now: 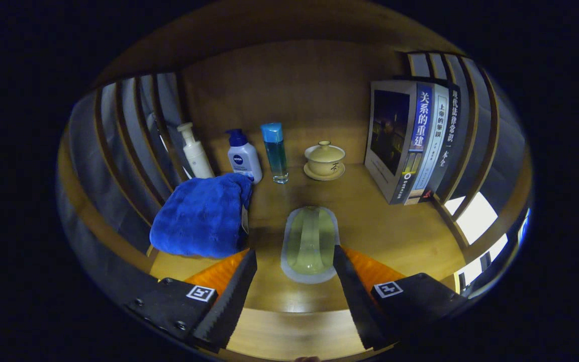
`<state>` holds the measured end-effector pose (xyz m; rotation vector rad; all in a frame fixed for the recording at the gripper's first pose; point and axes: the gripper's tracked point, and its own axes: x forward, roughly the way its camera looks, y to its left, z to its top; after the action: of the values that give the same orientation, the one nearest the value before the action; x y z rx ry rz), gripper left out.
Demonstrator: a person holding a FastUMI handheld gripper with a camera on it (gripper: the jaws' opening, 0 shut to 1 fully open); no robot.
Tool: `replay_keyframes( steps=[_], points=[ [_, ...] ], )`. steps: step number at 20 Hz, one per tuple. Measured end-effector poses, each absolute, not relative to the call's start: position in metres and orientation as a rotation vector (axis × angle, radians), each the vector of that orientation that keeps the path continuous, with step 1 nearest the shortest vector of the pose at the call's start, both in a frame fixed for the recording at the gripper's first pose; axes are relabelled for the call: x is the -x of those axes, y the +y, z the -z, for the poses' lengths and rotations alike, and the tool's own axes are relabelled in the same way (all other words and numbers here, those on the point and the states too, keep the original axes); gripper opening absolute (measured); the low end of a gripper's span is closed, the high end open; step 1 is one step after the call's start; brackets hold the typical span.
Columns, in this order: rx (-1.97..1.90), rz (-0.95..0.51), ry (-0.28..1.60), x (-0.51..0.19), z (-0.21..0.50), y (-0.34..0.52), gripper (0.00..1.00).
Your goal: Pull open the drawer, take out the items inside it, and place them on the countertop above the cabinet.
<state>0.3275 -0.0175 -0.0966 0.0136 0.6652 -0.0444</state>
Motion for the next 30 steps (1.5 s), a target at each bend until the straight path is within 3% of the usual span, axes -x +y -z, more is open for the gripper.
replay_keyframes(
  steps=[13, 30],
  points=[
    [0.063, -0.053, 0.316, -0.208, -0.002, 0.027, 0.98],
    [0.053, -0.011, 0.121, -0.073, 0.017, 0.037, 0.98]
  ],
)
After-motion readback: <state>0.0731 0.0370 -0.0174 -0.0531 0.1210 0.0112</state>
